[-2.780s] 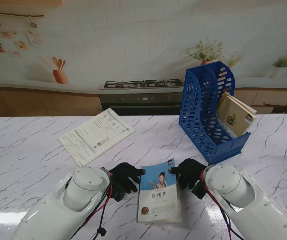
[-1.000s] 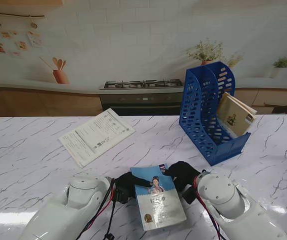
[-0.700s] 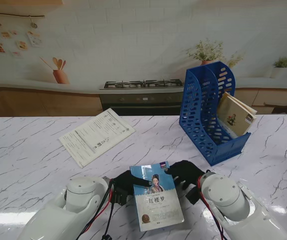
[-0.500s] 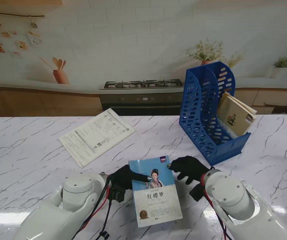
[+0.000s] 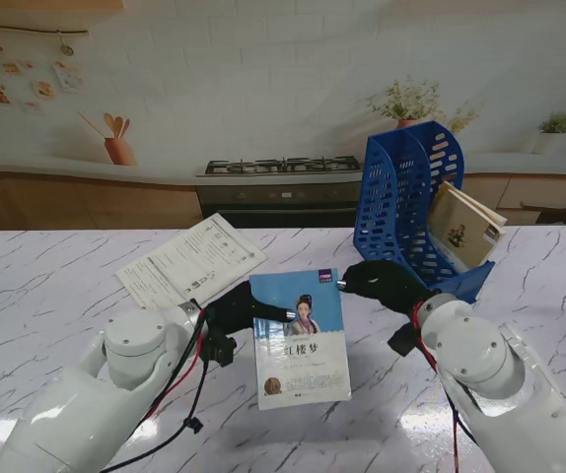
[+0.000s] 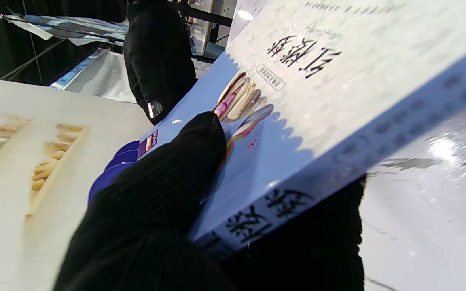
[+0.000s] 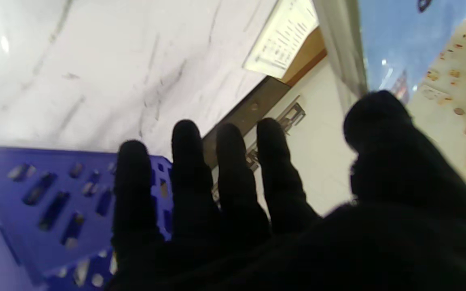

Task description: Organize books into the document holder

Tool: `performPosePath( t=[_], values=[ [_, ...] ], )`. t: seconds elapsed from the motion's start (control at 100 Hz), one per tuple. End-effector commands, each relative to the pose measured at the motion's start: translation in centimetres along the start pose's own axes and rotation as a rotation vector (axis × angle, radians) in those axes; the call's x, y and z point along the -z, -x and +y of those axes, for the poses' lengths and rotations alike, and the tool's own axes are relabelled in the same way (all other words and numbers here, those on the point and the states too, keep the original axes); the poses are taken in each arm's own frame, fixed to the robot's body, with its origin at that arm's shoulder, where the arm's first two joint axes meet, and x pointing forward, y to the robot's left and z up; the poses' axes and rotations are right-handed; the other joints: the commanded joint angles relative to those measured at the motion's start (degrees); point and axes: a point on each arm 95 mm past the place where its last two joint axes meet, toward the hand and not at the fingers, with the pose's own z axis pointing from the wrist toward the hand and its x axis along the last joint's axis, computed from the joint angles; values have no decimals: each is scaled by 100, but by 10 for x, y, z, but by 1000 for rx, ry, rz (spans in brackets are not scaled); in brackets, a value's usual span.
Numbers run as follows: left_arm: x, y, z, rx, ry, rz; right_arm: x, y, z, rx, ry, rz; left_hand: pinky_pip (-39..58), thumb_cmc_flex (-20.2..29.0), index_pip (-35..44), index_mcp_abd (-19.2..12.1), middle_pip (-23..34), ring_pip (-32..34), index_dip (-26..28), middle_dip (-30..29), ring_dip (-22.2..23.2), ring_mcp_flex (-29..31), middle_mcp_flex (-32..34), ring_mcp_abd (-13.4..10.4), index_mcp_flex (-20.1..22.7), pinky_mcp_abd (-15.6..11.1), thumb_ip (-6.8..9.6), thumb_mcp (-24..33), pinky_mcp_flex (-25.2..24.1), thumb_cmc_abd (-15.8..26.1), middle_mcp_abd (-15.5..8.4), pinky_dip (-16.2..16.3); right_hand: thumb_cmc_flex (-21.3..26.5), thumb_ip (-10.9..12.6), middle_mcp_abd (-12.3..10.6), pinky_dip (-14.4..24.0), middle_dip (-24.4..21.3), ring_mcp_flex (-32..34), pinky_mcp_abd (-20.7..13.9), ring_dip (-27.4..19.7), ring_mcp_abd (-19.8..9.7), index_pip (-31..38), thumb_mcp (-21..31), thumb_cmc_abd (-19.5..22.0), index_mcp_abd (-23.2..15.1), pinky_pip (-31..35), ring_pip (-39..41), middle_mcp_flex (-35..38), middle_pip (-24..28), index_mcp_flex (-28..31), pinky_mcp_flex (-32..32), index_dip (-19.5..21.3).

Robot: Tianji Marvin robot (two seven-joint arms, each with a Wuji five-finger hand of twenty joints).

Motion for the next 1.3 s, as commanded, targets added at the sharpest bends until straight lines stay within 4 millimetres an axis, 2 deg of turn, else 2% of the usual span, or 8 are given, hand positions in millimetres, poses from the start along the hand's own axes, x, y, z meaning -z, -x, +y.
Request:
performPosePath(
  t=[0.0, 0.31, 0.53, 0.6, 0.67, 0.76, 1.12, 1.29],
  values=[
    [-1, -23, -1, -37, 17, 70, -1, -18, 14, 6, 24, 54, 316, 725, 975, -1209, 179, 476, 491, 259, 195, 529, 314, -145, 495, -458, 89, 1132, 31, 248, -534, 60, -194, 304, -196, -76, 70, -99, 970, 75, -201, 83, -111, -103, -307, -107, -156, -224, -141, -163, -139, 102],
    [-7, -42, -2, -109, 60, 102, -5, -36, 30, 30, 64, 101, 353, 708, 948, -1217, 140, 494, 563, 359, 243, 538, 339, -144, 512, -450, 106, 1158, 26, 261, -536, 90, -352, 292, -201, -59, 55, -432, 941, 78, -85, -73, -241, -78, -289, -514, -422, -500, -483, -472, -411, 27],
    [-15, -49, 0, -154, 118, 117, -5, -45, 42, 23, 88, 148, 378, 697, 942, -1237, 122, 509, 625, 411, 274, 527, 352, -128, 533, -443, 112, 1174, 1, 265, -539, 114, -377, 297, -255, 5, 32, -383, 893, 117, -253, -109, -343, -81, -297, -612, -431, -474, -574, -477, -424, -12],
    [-19, -51, 1, -171, 141, 127, -6, -47, 44, 25, 62, 172, 380, 697, 933, -1248, 115, 510, 642, 420, 280, 520, 350, -133, 523, -446, 114, 1175, -6, 268, -546, 119, -382, 300, -310, 27, 46, -347, 883, 133, -253, -89, -368, -89, -319, -633, -418, -414, -553, -429, -437, -13],
    [-22, -53, 3, -184, 158, 134, -7, -49, 45, 35, 33, 190, 385, 693, 929, -1241, 109, 516, 666, 435, 291, 513, 346, -137, 525, -456, 116, 1172, -21, 281, -553, 128, -381, 299, -530, 56, 86, -218, 882, 171, -169, -20, -402, -126, -517, -671, -365, -232, -481, -296, -443, 2],
    [-25, -56, 3, -201, 180, 139, -8, -49, 47, 53, -11, 209, 397, 689, 924, -1264, 109, 519, 698, 456, 301, 506, 343, -150, 516, -461, 116, 1165, -31, 301, -567, 141, -381, 298, -578, 80, 111, -153, 881, 196, -173, 23, -425, -168, -544, -716, -347, -140, -464, -249, -461, 9],
    [-29, -59, 3, -222, 204, 135, -10, -46, 43, 78, -175, 241, 417, 688, 901, -1255, 101, 549, 797, 502, 335, 539, 352, -162, 525, -477, 128, 1181, -7, 302, -545, 165, -213, 337, -272, 462, 403, 441, 807, 435, -324, 177, -346, -283, -146, -483, -42, 291, -235, -44, -70, 56],
    [-30, -63, 4, -253, 216, 131, -11, -45, 43, 74, -231, 243, 431, 688, 889, -1256, 96, 551, 821, 517, 347, 541, 352, -160, 527, -486, 128, 1180, -11, 311, -551, 175, 560, 428, -173, 1031, 807, 1018, 601, 757, -428, 469, -566, -125, -169, 289, 576, 598, 247, 242, 562, 393]
  ],
)
